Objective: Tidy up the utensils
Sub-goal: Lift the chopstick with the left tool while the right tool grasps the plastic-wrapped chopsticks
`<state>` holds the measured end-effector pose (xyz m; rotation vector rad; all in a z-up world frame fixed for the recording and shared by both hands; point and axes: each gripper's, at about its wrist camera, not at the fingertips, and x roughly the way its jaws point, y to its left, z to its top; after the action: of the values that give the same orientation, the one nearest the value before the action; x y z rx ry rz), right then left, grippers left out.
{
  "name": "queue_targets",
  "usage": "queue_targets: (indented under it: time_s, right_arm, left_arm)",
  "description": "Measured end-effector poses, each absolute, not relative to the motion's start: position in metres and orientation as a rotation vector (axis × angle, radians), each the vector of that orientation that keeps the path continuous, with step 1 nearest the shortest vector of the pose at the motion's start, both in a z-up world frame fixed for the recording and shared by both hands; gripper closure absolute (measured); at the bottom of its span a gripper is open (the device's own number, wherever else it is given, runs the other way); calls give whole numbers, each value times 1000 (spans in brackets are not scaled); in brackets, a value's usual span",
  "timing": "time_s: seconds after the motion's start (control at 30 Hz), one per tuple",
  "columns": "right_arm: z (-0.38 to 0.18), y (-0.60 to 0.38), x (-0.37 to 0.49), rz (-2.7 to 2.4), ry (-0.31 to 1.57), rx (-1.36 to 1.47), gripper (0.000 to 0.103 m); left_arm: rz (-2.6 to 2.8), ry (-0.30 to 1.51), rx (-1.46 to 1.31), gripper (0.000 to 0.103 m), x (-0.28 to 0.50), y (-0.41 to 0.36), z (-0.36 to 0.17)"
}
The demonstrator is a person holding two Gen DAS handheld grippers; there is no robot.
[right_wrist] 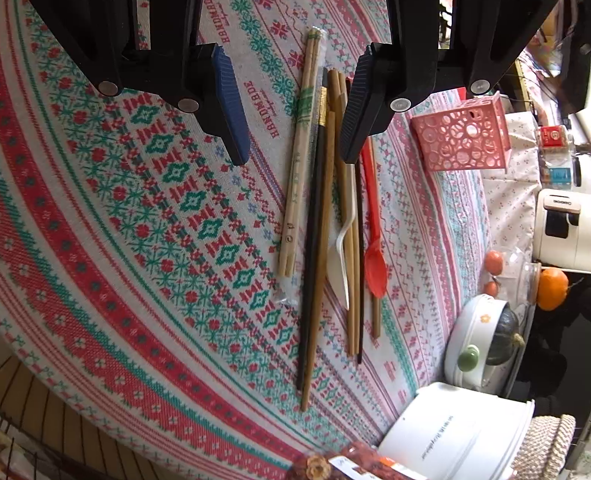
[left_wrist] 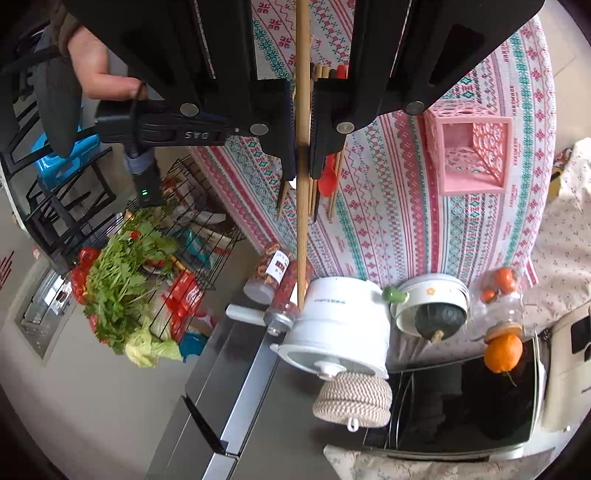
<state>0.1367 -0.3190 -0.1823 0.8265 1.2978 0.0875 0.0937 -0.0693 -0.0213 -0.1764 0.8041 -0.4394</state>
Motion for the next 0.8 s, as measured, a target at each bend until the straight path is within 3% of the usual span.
queue_targets:
  time_s: [0.17,0.33,0.57,0.8]
  right_arm:
    - [-199,-300,156,46,1350,738,68]
    - [-200,-290,169,0,1325,645,75]
    - [-195,-269,178,-61,1274,459,97]
    - [-166,-260,155,-33,1176,445,99]
  left_arm:
    - [-406,680,-185,96,75,-16,16]
    - [-371,610,-252,96,67,36,10]
    - [-355,552,-342,96,75,78,7]
    - [-313,518,-395,96,86,95,-1]
